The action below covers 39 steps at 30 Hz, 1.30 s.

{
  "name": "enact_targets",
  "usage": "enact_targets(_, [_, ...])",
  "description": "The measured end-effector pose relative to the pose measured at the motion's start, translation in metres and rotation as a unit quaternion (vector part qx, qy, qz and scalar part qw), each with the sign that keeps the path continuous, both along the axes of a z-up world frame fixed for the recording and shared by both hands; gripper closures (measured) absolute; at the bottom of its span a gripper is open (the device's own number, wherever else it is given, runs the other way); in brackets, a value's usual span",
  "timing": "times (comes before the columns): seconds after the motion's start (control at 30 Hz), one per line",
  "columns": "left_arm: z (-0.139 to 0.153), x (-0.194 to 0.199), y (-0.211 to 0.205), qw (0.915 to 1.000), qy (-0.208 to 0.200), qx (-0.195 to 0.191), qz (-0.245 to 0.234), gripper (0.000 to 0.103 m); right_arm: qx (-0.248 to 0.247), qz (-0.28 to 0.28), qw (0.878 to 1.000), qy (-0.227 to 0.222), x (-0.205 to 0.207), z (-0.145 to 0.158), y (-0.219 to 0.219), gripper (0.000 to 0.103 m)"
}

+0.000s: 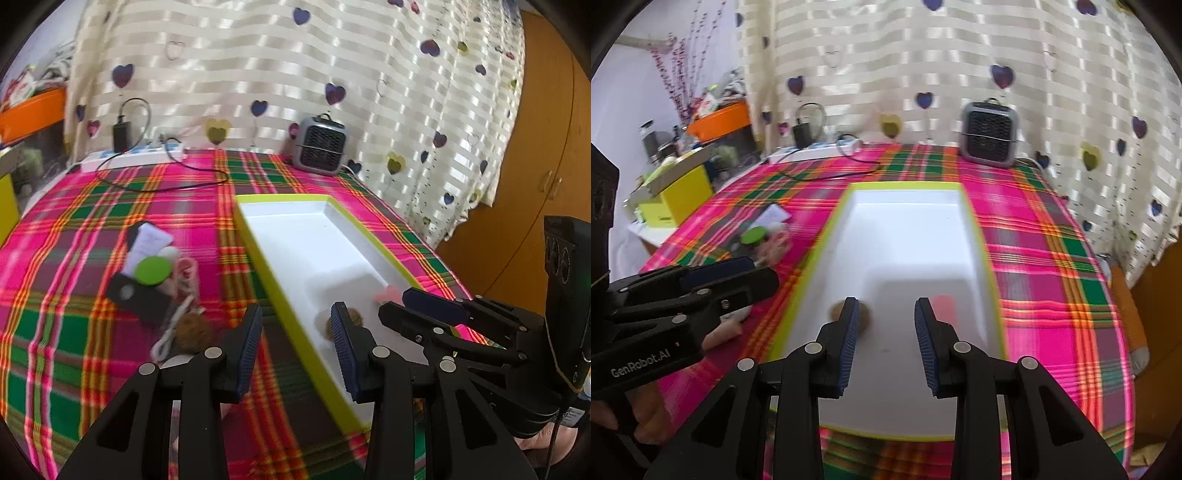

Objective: Organize objects
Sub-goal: 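Withdraw both grippers from the tray back toward the remaining items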

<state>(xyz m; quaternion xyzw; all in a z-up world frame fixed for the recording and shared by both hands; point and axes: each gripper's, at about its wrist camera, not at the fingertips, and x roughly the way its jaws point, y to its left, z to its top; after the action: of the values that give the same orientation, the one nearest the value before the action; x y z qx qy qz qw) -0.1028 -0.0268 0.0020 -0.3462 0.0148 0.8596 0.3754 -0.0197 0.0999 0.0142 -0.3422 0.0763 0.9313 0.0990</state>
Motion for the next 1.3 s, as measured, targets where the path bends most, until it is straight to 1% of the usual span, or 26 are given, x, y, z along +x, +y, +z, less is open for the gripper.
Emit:
enact_targets(0.13, [-0.002, 0.002, -0.018, 0.9998, 0.003, 0.004, 0.021, 0.066, -0.003, 0.021, 1.000, 0.003, -0.003, 0.000, -0.018, 0.071])
enact_targets(0.27, [-0.003, 0.007, -0.037, 0.9987, 0.017, -0.001, 0.047, 0.066, -0.002, 0.043, 0.999, 0.007, -0.002, 0.001, -0.032, 0.071])
enact_targets(0.4, [-0.010, 0.006, -0.055, 0.9982, -0.003, 0.002, 0.060, 0.066, -0.002, 0.060, 0.998, 0.008, -0.001, 0.000, -0.043, 0.071])
enact_targets(0.53, [-0.019, 0.010, -0.065, 0.9982, -0.009, -0.006, 0.059, 0.063, -0.002, 0.071, 0.997, 0.004, -0.003, -0.002, -0.050, 0.071])
enact_targets(0.83, [-0.035, 0.009, -0.061, 0.9982, -0.020, -0.040, 0.040, 0.062, -0.002, 0.078, 0.997, 0.005, -0.003, -0.003, -0.052, 0.071])
enact_targets(1.03, [-0.045, 0.007, -0.054, 0.9968, -0.042, -0.061, 0.030, 0.062, -0.003, 0.076, 0.997, 0.004, -0.004, -0.003, -0.051, 0.071])
enact_targets(1.2, [-0.045, 0.009, -0.051, 0.9963, -0.038, -0.072, 0.027, 0.062, -0.001, 0.077, 0.997, 0.007, -0.004, -0.002, -0.051, 0.071])
enact_targets(1.23, [-0.045, 0.009, -0.050, 0.9960, -0.037, -0.075, 0.029, 0.064, -0.001, 0.076, 0.997, 0.008, -0.004, -0.001, -0.050, 0.071])
enact_targets(1.3, [-0.045, 0.009, -0.049, 0.9955, -0.034, -0.083, 0.033, 0.072, -0.002, 0.076, 0.997, 0.009, -0.005, -0.001, -0.049, 0.071])
